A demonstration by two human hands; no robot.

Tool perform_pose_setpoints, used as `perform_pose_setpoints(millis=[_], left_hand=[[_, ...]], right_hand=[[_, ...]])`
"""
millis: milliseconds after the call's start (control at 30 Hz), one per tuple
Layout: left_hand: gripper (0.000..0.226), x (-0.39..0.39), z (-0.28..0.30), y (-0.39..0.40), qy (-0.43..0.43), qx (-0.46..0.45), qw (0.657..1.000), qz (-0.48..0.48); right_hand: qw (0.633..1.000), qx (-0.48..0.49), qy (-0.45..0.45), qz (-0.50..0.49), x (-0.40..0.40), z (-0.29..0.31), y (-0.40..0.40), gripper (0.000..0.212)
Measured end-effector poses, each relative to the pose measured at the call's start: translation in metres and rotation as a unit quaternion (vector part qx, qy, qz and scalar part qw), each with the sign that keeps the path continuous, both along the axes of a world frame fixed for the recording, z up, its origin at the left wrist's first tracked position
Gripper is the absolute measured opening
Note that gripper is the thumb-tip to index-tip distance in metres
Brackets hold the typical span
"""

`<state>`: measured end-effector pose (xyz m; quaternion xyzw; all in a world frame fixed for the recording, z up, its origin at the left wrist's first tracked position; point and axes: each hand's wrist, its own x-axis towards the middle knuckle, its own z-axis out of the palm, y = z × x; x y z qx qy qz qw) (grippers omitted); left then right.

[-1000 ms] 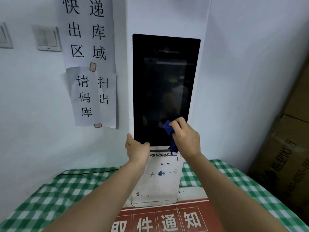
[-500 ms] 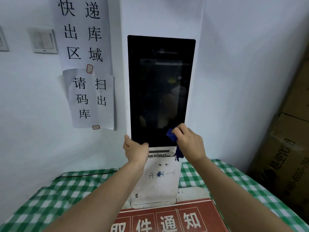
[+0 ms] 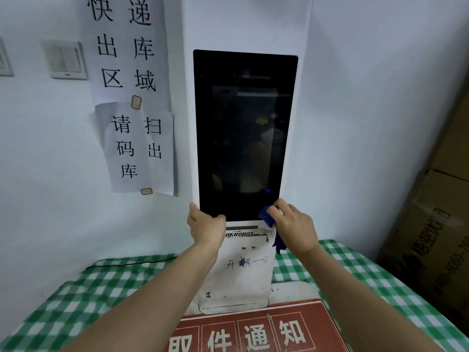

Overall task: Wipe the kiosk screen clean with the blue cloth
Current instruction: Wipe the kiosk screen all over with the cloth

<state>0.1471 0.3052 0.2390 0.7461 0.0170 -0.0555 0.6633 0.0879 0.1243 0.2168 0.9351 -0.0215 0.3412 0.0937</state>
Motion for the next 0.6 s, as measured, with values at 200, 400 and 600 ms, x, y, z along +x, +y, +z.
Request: perform_pose_setpoints(millis=[200,400,600], left_hand=[[0.082,-0.002,0.001,-0.001,-0.001,0.0,1.0,0.005],[0.082,-0.001,0.001,-0.001,-0.003,0.001,1.0,0.005],[0.081,-0.003,0.001,0.004,-0.001,-0.003,1.0,-0.007]], right_hand=[[0.993,0.052,-0.104,-0.031,0.011,0.035,0.001,0.032],[0.994,0.081,-0.07,-0.02,0.006,-0.002,0.003,0.044],[0.998,0.062,-0.015,-0.026,-0.002,-0.019,0.001,0.05]])
